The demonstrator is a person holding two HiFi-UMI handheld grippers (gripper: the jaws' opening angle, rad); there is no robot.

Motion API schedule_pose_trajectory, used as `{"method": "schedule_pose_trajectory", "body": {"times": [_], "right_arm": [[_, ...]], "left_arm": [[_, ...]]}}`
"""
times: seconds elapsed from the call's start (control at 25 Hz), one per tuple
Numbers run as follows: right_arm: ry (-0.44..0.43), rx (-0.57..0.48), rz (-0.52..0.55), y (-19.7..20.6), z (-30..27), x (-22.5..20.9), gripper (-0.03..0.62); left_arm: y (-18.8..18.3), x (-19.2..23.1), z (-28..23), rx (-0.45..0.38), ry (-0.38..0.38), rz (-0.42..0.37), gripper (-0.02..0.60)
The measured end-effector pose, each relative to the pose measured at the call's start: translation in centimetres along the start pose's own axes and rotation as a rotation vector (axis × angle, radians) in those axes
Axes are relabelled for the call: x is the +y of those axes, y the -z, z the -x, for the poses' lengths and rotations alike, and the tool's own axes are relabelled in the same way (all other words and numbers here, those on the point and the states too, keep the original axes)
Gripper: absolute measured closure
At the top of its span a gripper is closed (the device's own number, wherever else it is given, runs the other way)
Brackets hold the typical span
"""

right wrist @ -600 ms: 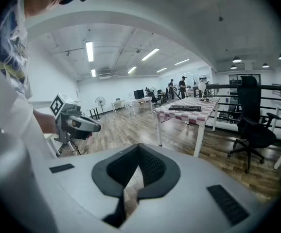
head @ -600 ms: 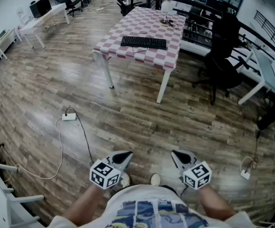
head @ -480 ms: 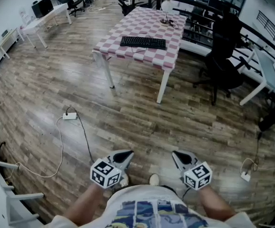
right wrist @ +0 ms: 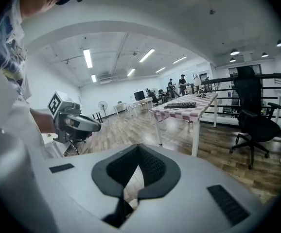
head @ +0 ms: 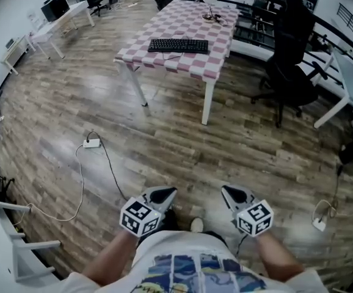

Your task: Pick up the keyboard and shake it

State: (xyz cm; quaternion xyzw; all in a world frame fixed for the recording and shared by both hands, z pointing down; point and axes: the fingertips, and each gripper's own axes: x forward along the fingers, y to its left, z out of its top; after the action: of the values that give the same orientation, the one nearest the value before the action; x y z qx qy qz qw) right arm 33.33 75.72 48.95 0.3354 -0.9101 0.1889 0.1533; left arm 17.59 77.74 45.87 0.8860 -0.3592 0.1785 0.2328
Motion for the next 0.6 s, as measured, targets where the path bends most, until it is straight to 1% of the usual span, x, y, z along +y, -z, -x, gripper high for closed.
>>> {"method": "schedule_pose_trajectory", "body": {"times": [0.2,0.28,0.44,0.6], "right_arm": [[0.017,0.002,-0.013,-0.9,-2.6,-3.1,0.583],[0.036,0.009,-0.013,-1.6,-4.1,-4.5,0.555],[0.067,0.015,-0.012,-4.4,-8.8,-6.9,0.524],[0.09,0.03,0.008,-8.7,-14.4,-9.4,0.52]], "left_arm": [[-2.0,3.4,-2.9,-0.02,0.009,0.029,0.577],[-3.0,5.5,-4.3,-0.033,0.023,0.031,0.577],[-5.8,11.5,-6.3,-0.052,0.04,0.03,0.577],[-9.4,17.7,-7.8,-0.059,0.07,0.026,0.557]]}}
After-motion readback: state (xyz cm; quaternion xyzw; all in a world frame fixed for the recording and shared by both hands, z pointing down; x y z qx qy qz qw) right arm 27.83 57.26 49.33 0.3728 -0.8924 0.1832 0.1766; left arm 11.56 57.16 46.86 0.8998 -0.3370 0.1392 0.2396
